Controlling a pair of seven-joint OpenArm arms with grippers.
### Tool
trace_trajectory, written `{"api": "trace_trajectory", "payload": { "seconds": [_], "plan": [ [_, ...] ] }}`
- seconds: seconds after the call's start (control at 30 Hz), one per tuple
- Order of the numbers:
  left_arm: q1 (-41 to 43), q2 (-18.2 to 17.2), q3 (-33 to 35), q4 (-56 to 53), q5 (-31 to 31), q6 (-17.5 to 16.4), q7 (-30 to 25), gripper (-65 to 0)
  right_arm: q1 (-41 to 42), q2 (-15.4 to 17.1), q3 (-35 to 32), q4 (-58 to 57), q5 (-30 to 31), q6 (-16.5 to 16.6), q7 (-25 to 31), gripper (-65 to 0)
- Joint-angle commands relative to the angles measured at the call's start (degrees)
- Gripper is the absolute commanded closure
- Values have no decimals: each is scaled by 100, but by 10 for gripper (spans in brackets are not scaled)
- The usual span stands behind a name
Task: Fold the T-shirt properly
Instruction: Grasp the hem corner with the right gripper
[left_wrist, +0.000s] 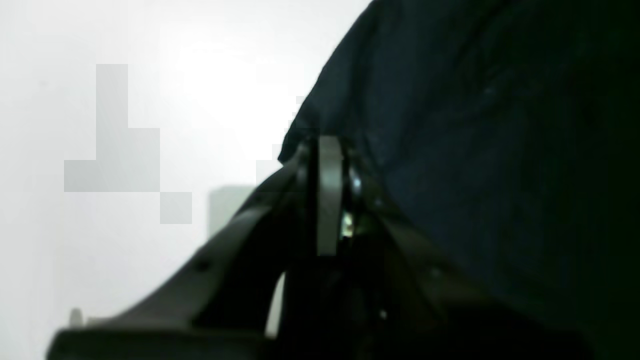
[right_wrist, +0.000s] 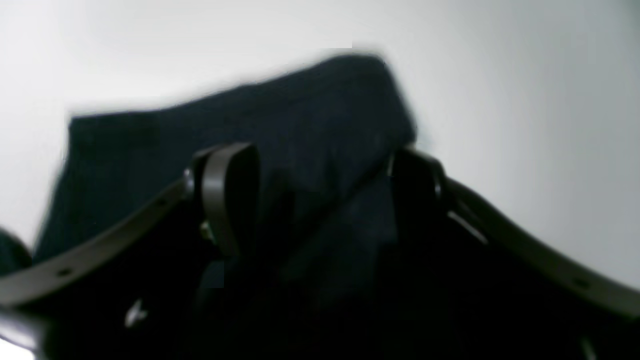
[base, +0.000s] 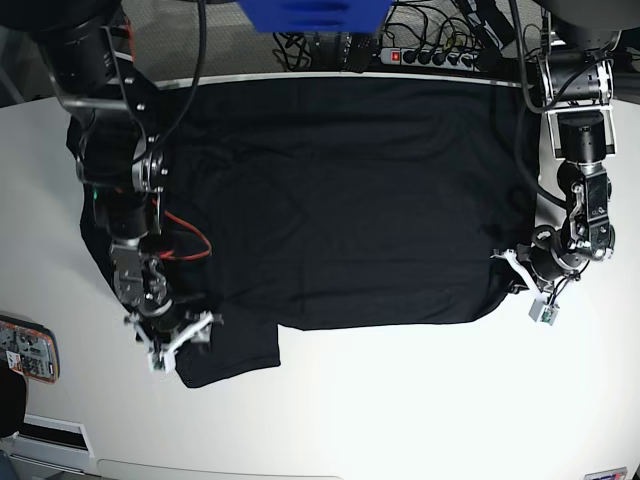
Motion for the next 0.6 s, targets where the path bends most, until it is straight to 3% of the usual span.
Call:
{"api": "trace_trajectory", "payload": {
  "seconds": [0.0, 0.4, 0.57],
  "plan": [
    [-146, -98, -42, 97, -69, -3, -110, 0, 141, 44, 13, 77, 47, 14, 141, -401],
    [-172, -98, -24, 97, -69, -3, -119, 0, -79, 8, -13, 121, 38, 14, 123, -400],
    [-155, -98, -33, 97, -69, -3, -119, 0, -79, -264, -22, 121, 38, 14, 123, -400]
  ]
}}
